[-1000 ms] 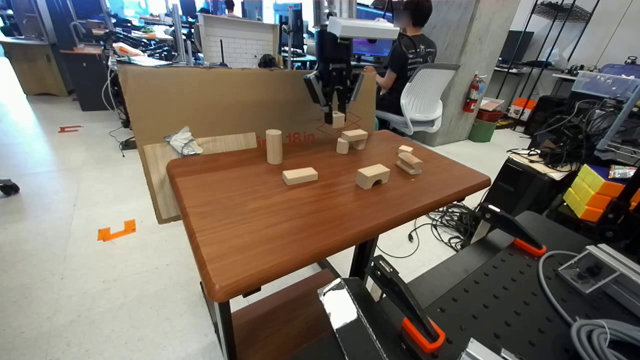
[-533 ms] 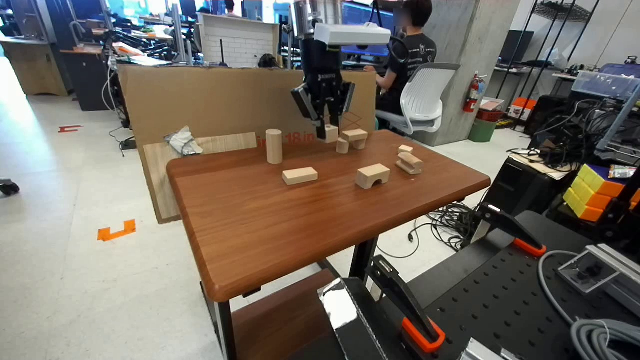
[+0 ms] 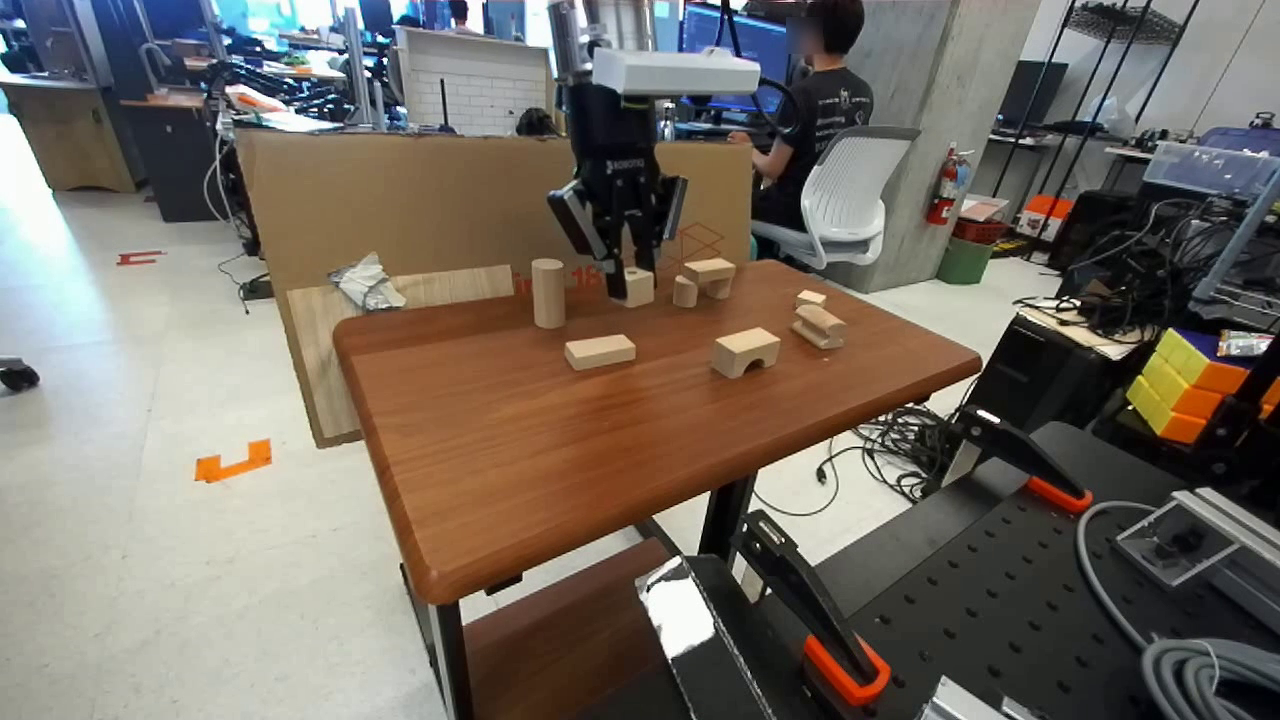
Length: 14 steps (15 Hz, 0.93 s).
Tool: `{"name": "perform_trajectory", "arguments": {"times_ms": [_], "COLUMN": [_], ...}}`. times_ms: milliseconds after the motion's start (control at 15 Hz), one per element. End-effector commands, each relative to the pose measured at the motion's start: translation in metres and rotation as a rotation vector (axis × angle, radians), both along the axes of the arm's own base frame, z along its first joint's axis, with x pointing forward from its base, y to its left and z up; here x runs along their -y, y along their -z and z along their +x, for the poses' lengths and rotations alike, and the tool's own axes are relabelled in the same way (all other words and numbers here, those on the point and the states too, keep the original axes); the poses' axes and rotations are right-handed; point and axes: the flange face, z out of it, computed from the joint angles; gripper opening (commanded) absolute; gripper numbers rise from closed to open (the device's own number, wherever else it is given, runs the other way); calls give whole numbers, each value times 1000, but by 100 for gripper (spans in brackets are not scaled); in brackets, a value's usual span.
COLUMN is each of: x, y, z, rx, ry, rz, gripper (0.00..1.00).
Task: Remove the square block from the stack at the back of the table and place it on top of the rectangular block on the left
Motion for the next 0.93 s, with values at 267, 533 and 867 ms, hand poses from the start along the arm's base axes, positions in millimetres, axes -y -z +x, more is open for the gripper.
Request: {"name": "perform_trajectory", "arguments": {"times_ms": [267, 533, 867], "x": [-25, -26, -32], "y": [5, 7, 14], "z": [-11, -13, -17], "rx": [30, 46, 58], "ry": [26, 38, 38], "rz": [18, 19, 40], "gripper": [9, 9, 9]}}
